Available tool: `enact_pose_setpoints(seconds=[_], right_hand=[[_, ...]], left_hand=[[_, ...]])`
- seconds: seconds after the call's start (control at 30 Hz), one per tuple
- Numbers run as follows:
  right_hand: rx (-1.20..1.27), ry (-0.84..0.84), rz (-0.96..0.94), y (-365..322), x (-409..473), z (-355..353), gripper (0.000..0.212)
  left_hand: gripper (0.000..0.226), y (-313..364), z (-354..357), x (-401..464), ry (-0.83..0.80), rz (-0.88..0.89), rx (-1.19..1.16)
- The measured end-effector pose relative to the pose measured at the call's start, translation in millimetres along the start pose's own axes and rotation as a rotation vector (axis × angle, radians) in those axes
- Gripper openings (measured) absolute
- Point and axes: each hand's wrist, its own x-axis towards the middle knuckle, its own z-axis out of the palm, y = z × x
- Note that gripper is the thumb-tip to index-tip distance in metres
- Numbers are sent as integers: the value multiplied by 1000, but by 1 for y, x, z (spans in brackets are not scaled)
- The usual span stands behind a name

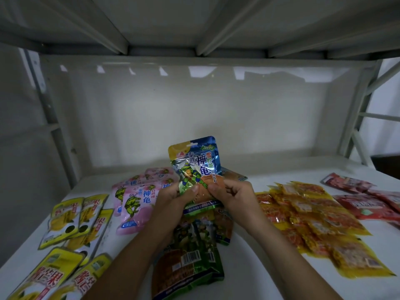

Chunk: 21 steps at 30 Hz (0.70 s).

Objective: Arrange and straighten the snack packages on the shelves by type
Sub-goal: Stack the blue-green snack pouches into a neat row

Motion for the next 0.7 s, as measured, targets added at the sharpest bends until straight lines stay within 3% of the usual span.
enact_pose_setpoints(seconds=[0.13,0.4,0.57,0.7], right_hand=[[129,-20,29,-4,-2,4,35],[185,15,71,1,-2,2,47],[246,-45,61,-1,-4,3,38],[177,1,76,4,0,4,25]], left_hand=[[17,3,2,-2,-49,-50,-73],[24,3,9,-2,-20,18,24],[16,4,3,-2,-38,19,-24],[10,2,5,-2,-51,31,-7]])
